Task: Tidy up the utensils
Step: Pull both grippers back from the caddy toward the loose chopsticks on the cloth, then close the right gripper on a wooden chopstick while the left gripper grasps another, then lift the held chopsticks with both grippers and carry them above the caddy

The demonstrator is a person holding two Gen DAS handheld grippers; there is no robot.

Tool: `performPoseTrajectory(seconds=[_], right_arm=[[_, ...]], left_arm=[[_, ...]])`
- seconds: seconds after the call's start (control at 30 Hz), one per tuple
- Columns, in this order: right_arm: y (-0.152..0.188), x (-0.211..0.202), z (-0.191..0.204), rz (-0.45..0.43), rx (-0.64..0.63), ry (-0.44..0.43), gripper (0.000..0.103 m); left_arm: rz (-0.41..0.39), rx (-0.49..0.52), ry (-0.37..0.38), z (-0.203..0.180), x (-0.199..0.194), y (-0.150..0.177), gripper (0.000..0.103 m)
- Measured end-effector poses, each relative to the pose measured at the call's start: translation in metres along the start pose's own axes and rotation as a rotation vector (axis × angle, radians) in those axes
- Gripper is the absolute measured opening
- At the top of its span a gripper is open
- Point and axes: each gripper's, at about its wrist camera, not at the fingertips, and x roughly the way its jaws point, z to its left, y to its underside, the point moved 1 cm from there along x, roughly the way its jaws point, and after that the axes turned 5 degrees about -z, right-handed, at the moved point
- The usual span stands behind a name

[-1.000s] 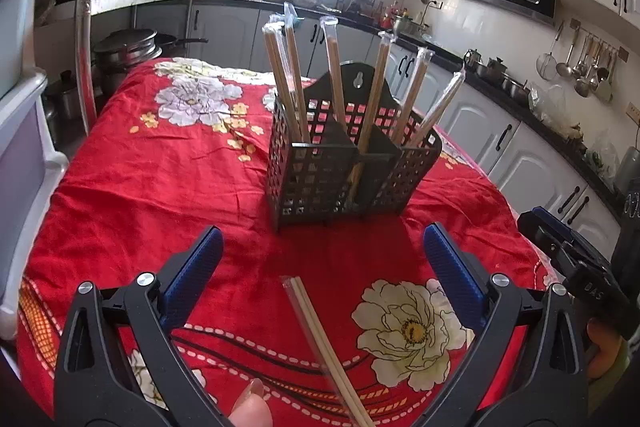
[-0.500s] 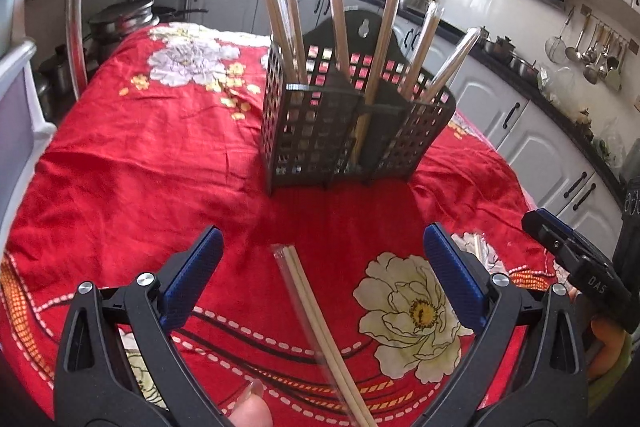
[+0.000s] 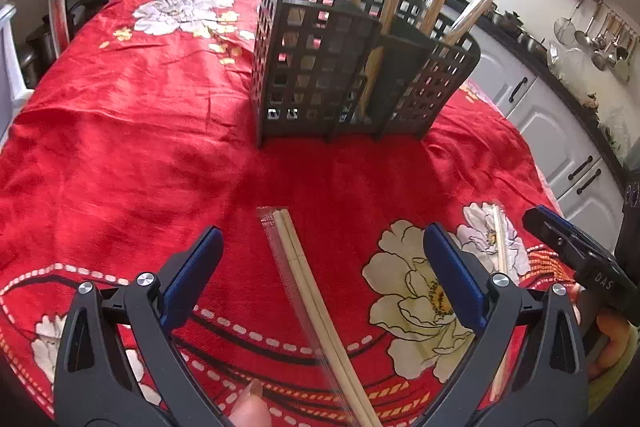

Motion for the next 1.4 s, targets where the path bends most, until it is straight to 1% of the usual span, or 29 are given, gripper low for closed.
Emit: performPoseTrajectory(seconds=[0.1,0.17,0.2,0.27,0.33,0.4,0.47,0.6,0.7,0.73,0.77,0.9,0.97,1.0,1.07,1.13,1.23,1.33,1.4], right_arm=[[0.003,0.009,-0.003,0.041,0.011,0.009,0.084],[0.005,0.014,-0.005,0.066,0.022,0.008,0.083],[0.005,0.018,-0.005,0.077,0.027,0.008,0.083],[0.007,0.025,-0.009,0.106,0.056,0.001,0.076],[0.008,0.032,-0.013,0.123,0.086,-0.010,0.075],[0.007,0.035,-0.015,0.121,0.096,-0.009,0.071],[0.005,0.038,-0.016,0.123,0.102,-0.006,0.064],[0.002,0.046,-0.015,0.136,0.091,0.008,0.055],[0.000,0.048,-0.015,0.138,0.087,0.022,0.042],[-0.001,0.049,-0.016,0.139,0.092,0.021,0.030],[-0.001,0.050,-0.017,0.145,0.097,0.009,0.021],[-0.001,0.051,-0.019,0.145,0.118,-0.013,0.013],[-0.002,0.050,-0.018,0.142,0.141,-0.050,0.011],[-0.001,0.049,-0.016,0.142,0.149,-0.073,0.011],[-0.001,0.047,-0.011,0.135,0.146,-0.103,0.010],[-0.002,0.043,-0.004,0.127,0.143,-0.130,0.010],[-0.006,0.035,0.008,0.101,0.119,-0.155,0.009],[-0.010,0.028,0.019,0.081,0.100,-0.167,0.009],[-0.014,0.023,0.026,0.065,0.077,-0.170,0.009]], left_arm=[[0.028,0.001,0.005,-0.001,0.011,0.002,0.092],[0.050,-0.004,0.011,-0.001,0.018,0.005,0.086],[0.052,-0.002,0.005,-0.001,0.021,0.006,0.086],[0.055,0.013,0.000,-0.004,0.024,0.005,0.086],[0.055,0.014,-0.001,-0.005,0.025,0.004,0.086],[0.055,0.012,-0.005,-0.005,0.027,0.003,0.085],[0.056,0.013,-0.008,-0.006,0.029,0.002,0.084],[0.058,0.007,-0.013,-0.006,0.033,-0.001,0.082],[0.056,0.002,-0.024,-0.005,0.034,-0.003,0.077],[0.056,-0.001,-0.028,-0.005,0.034,-0.003,0.075],[0.055,-0.003,-0.033,-0.004,0.035,-0.004,0.072],[0.053,-0.008,-0.058,-0.002,0.037,-0.008,0.061],[0.051,-0.010,-0.069,0.000,0.038,-0.009,0.050],[0.048,-0.015,-0.079,0.002,0.038,-0.011,0.046],[0.044,-0.028,-0.084,0.007,0.038,-0.012,0.032],[0.042,-0.054,-0.081,0.014,0.036,-0.013,0.024],[0.042,-0.071,-0.070,0.022,0.035,-0.014,0.013],[0.041,-0.084,-0.042,0.025,0.033,-0.014,0.005],[0.038,-0.084,-0.029,0.023,0.030,-0.014,0.004]])
